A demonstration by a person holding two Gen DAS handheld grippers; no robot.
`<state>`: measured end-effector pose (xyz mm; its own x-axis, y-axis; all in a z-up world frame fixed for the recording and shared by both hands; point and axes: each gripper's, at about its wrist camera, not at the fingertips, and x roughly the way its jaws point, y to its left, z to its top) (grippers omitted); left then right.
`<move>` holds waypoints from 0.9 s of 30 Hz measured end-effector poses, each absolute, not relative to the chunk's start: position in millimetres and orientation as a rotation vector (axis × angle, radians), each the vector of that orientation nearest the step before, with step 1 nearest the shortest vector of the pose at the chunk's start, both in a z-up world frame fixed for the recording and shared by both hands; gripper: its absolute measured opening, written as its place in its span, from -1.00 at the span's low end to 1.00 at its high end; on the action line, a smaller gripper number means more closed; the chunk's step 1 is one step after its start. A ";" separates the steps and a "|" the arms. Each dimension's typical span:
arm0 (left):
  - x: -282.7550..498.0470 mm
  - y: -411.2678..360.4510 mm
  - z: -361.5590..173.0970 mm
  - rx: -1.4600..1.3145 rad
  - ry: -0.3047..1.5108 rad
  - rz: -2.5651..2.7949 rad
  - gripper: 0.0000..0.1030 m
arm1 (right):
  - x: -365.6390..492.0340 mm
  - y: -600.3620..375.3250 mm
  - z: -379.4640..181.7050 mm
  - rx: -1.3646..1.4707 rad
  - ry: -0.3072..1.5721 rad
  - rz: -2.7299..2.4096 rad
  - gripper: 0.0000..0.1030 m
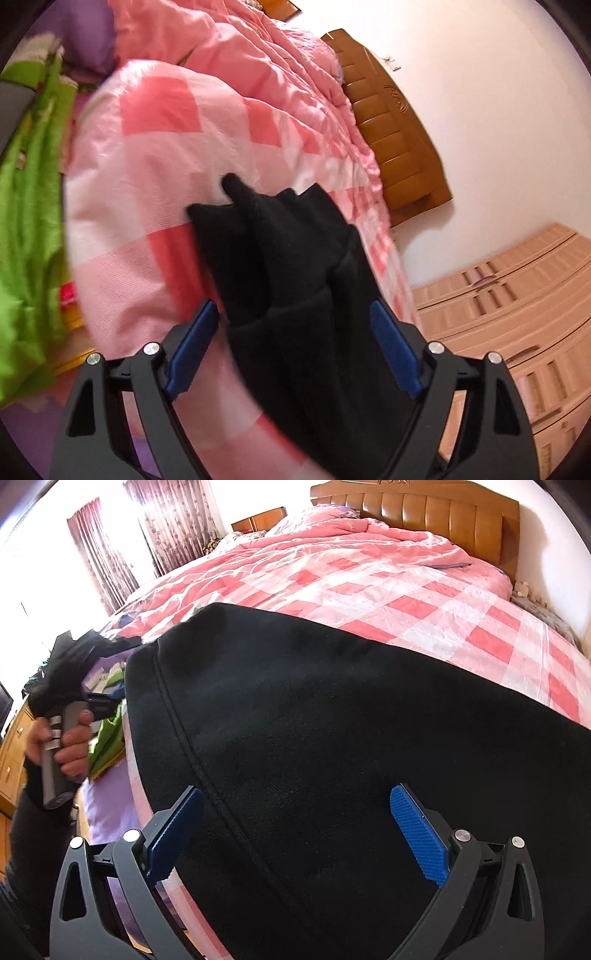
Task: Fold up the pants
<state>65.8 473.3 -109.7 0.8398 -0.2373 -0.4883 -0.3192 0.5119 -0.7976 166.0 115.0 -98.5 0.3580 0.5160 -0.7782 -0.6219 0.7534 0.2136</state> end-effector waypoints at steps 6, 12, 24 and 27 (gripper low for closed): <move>89.4 486.4 -118.5 -1.075 0.616 0.013 0.38 | 163.3 120.0 -95.2 -0.143 0.954 0.732 0.92; 96.4 490.8 -111.8 -1.006 0.613 0.037 -0.52 | 172.3 169.3 -75.0 -0.242 0.908 0.829 0.91; 87.8 470.4 -51.5 -0.717 0.531 0.164 -0.55 | 185.8 177.1 -102.5 -0.349 0.991 0.746 0.92; 77.4 426.2 -6.6 -0.555 0.447 0.152 -0.55 | 182.2 151.6 -88.0 -0.232 0.962 0.760 0.91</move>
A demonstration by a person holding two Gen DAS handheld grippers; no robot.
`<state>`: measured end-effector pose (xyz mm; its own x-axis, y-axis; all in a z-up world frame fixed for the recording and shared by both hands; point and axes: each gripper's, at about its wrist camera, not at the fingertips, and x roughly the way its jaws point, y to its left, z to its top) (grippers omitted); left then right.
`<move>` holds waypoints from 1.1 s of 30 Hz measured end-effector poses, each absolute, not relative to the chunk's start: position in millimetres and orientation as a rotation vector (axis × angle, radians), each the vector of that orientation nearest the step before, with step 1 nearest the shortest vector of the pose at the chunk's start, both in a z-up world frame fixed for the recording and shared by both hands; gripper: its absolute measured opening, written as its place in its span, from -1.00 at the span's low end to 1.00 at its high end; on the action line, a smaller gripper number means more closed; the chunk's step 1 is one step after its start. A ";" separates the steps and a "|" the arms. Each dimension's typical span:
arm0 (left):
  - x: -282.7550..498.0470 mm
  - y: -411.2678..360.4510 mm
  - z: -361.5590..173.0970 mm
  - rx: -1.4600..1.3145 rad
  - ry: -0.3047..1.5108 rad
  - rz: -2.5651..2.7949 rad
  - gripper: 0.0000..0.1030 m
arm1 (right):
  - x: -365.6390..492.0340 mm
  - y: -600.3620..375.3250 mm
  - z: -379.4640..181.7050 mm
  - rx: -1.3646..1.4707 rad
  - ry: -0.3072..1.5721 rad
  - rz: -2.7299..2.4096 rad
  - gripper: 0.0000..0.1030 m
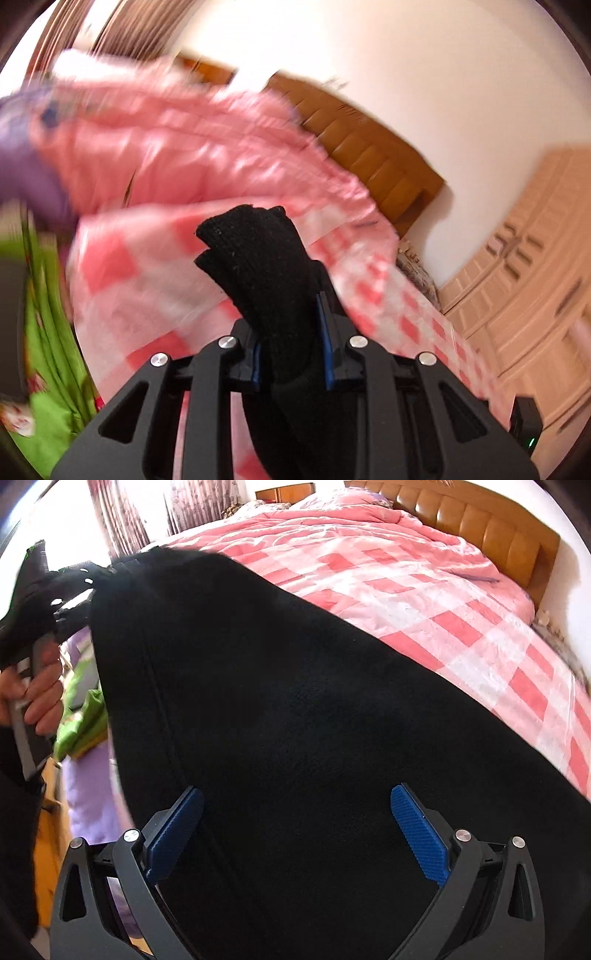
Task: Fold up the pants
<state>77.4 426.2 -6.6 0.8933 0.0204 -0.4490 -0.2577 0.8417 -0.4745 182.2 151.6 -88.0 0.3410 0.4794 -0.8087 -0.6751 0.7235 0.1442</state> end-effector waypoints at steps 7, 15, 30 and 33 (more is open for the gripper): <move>67.2 272.9 57.4 -0.148 0.356 -0.013 -0.69 | 174.9 13.6 -44.0 0.078 0.796 0.597 0.91; 78.0 96.6 -9.5 0.144 0.486 -0.236 -0.72 | 151.0 -146.9 -18.8 0.350 0.659 0.337 0.92; -6.2 96.7 -60.9 0.357 0.427 -0.298 0.94 | 143.0 -124.5 -75.3 0.501 0.871 0.587 0.92; 6.0 159.9 -61.7 0.197 0.475 -0.128 0.94 | 142.3 -92.7 -89.1 0.543 0.979 0.732 0.92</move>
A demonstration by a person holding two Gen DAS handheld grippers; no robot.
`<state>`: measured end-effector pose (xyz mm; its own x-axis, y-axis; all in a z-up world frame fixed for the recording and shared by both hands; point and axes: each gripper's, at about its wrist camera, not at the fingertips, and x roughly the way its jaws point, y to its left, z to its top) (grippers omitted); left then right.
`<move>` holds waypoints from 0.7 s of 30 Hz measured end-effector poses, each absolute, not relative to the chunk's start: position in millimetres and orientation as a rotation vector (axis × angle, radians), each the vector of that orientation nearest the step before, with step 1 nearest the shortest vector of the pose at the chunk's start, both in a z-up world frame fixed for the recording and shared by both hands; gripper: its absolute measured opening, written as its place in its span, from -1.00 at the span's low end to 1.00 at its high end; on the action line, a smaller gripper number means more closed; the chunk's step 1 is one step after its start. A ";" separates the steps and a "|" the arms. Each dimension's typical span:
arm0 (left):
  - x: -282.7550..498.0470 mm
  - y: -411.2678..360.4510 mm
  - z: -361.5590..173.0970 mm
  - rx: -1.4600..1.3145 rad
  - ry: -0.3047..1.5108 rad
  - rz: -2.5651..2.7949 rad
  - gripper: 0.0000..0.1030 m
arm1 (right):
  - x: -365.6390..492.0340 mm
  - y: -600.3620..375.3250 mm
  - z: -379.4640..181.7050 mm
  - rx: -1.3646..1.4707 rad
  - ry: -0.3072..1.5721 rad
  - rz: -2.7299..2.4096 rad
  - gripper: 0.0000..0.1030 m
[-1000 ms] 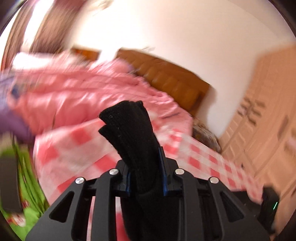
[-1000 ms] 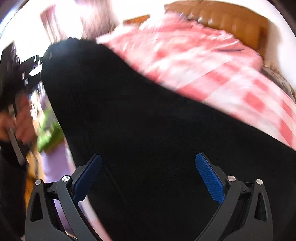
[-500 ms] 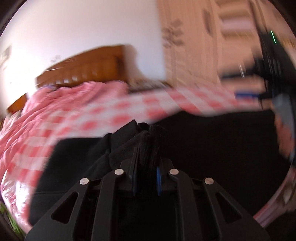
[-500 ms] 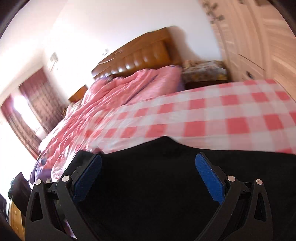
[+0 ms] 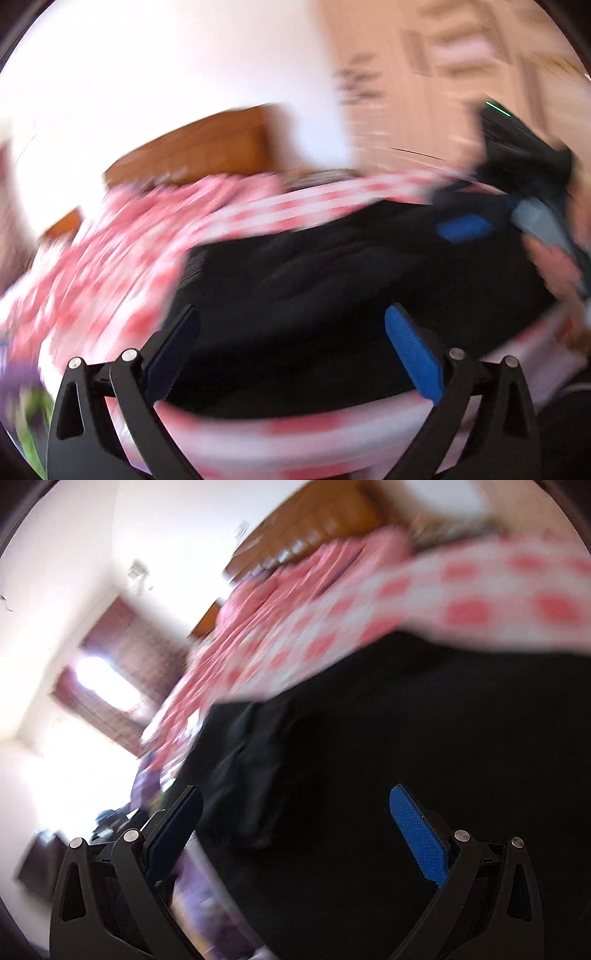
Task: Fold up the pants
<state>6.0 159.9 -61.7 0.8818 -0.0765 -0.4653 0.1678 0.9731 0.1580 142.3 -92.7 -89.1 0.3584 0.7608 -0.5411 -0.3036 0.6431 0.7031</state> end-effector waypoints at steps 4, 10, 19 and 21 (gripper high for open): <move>14.1 229.9 -68.7 0.015 0.514 -0.016 0.94 | 135.1 -52.1 -95.8 0.480 1.047 0.801 0.70; 8.6 254.8 -84.5 0.010 0.548 0.000 0.94 | 148.8 -13.8 -101.2 0.480 1.063 0.783 0.42; 20.4 241.3 -105.0 0.019 0.612 0.013 0.94 | 128.1 12.8 -53.8 0.360 0.841 0.759 -0.35; 29.6 247.1 -103.9 -0.013 0.618 0.056 0.94 | 120.4 13.1 -37.1 0.324 0.786 0.757 -0.36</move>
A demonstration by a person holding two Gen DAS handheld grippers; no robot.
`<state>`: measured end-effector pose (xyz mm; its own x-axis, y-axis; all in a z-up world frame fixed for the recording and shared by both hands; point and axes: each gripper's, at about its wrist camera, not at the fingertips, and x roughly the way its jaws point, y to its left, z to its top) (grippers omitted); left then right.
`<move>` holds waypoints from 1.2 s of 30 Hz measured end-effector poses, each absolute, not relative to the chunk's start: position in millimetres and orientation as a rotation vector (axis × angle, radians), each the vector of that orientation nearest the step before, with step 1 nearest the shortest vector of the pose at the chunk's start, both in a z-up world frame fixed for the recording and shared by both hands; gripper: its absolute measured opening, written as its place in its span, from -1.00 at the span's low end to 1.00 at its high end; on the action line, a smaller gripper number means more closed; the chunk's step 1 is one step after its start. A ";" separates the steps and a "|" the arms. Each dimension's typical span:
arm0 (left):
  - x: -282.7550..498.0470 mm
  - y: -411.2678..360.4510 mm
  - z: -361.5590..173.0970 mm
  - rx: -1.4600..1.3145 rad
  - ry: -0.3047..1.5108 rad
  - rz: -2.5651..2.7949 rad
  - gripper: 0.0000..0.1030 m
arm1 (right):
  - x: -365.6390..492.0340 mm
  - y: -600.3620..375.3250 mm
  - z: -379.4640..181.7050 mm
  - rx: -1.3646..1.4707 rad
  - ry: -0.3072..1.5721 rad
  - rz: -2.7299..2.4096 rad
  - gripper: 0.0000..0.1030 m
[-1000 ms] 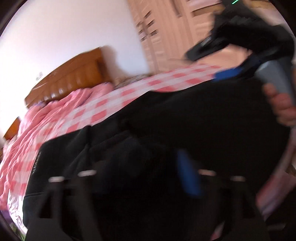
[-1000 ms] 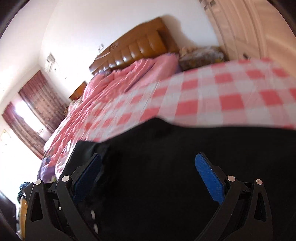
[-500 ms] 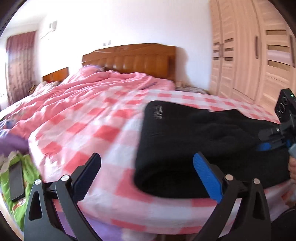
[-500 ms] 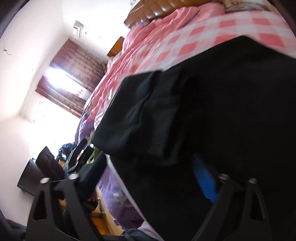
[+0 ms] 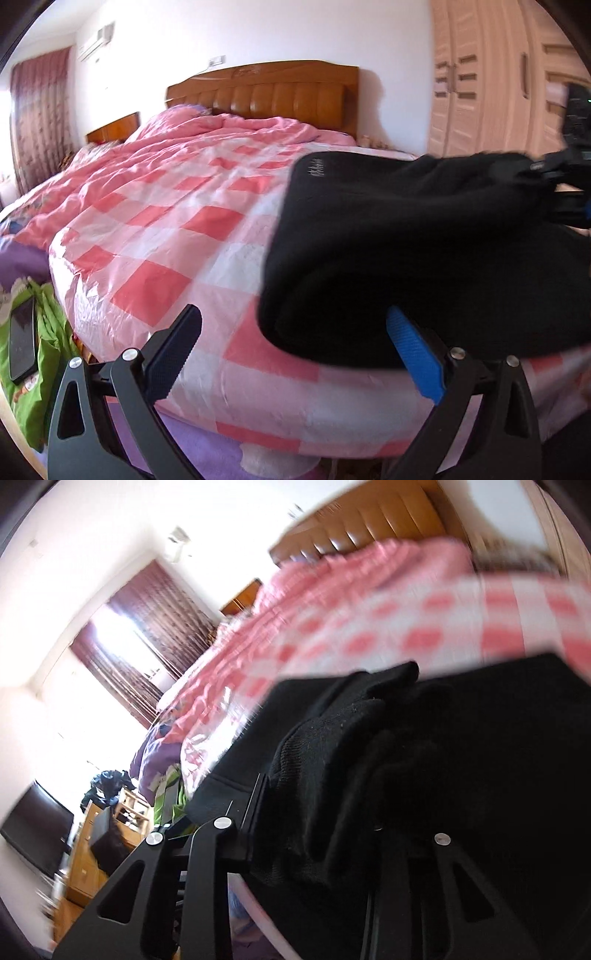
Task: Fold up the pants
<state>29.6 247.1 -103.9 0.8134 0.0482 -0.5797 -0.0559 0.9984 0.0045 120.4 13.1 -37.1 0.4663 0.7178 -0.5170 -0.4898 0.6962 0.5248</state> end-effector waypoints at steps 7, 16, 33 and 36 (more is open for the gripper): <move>47.5 256.9 -106.6 -0.014 0.672 0.112 0.97 | 86.0 -38.7 -11.6 0.290 0.648 0.674 -0.69; 51.8 250.9 -104.6 -0.016 0.691 0.128 0.97 | 80.4 -71.4 -91.3 0.410 0.812 0.603 -0.69; 53.4 235.2 -100.8 0.038 0.713 0.121 0.97 | 74.5 -98.2 -101.7 0.408 0.794 0.561 -0.59; 55.7 241.2 -100.5 -0.016 0.736 0.115 0.97 | 68.5 -94.0 -101.0 0.388 0.783 0.561 -0.58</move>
